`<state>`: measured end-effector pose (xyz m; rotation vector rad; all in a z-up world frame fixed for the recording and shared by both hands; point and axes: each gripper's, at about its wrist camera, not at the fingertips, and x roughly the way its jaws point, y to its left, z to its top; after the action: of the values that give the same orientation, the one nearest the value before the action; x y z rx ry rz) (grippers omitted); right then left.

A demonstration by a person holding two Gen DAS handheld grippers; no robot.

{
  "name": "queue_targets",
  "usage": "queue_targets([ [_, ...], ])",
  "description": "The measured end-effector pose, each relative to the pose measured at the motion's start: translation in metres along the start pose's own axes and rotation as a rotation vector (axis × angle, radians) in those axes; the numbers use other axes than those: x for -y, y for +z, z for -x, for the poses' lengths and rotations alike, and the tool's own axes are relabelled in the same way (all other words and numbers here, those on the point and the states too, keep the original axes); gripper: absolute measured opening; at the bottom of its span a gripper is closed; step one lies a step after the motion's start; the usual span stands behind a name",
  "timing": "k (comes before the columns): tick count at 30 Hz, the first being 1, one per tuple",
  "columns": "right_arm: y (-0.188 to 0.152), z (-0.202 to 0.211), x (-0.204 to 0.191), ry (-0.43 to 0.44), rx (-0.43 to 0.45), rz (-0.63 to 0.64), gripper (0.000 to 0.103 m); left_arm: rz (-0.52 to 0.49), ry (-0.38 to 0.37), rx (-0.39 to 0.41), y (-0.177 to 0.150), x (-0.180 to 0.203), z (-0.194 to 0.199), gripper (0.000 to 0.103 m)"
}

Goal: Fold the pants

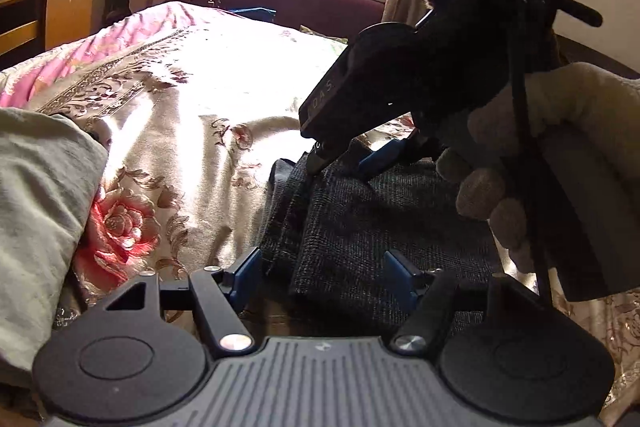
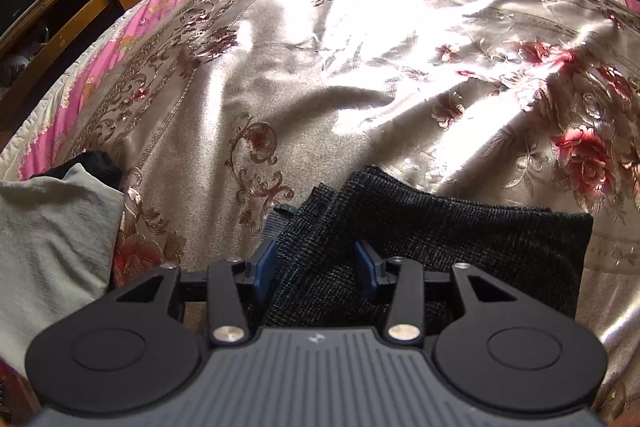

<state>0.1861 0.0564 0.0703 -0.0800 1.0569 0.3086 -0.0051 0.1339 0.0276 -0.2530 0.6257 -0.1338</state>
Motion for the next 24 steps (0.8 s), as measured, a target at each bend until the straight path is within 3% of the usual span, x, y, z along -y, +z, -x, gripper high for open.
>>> queue_targets([
  [1, 0.000, -0.001, 0.003, 0.001, 0.001, 0.003, 0.041, -0.038, 0.004, 0.002, 0.000, 0.005, -0.002, 0.078],
  [3, 0.000, -0.001, 0.014, 0.044, -0.020, -0.044, 0.037, -0.063, -0.001, -0.019, 0.000, 0.008, -0.008, 0.066],
  [5, 0.001, 0.002, 0.022, 0.108, -0.037, -0.097, 0.015, -0.036, -0.022, -0.037, 0.001, 0.002, -0.011, 0.044],
  [7, 0.000, 0.009, 0.028, 0.145, -0.033, -0.132, 0.008, -0.016, -0.031, -0.035, 0.001, -0.004, -0.009, 0.034],
  [14, 0.002, 0.048, 0.028, 0.239, 0.051, -0.144, 0.007, 0.071, -0.111, 0.032, 0.010, -0.025, 0.017, 0.031],
  [17, 0.006, 0.043, 0.019, 0.247, 0.071, -0.135, 0.007, 0.080, -0.056, 0.060, 0.013, -0.033, 0.021, 0.028],
  [19, 0.008, 0.021, 0.016, 0.283, 0.060, -0.178, 0.001, 0.046, 0.024, 0.024, 0.009, -0.037, 0.006, 0.028],
  [21, 0.009, -0.012, 0.003, 0.345, -0.015, -0.196, 0.001, 0.030, 0.069, -0.043, 0.004, -0.042, -0.009, 0.027],
  [22, 0.007, -0.024, -0.008, 0.326, -0.026, -0.161, 0.001, 0.048, 0.061, -0.063, 0.003, -0.046, -0.012, 0.026],
  [24, 0.002, -0.035, -0.023, 0.295, -0.027, -0.124, 0.001, 0.035, 0.076, -0.016, 0.006, -0.046, 0.001, 0.026],
])
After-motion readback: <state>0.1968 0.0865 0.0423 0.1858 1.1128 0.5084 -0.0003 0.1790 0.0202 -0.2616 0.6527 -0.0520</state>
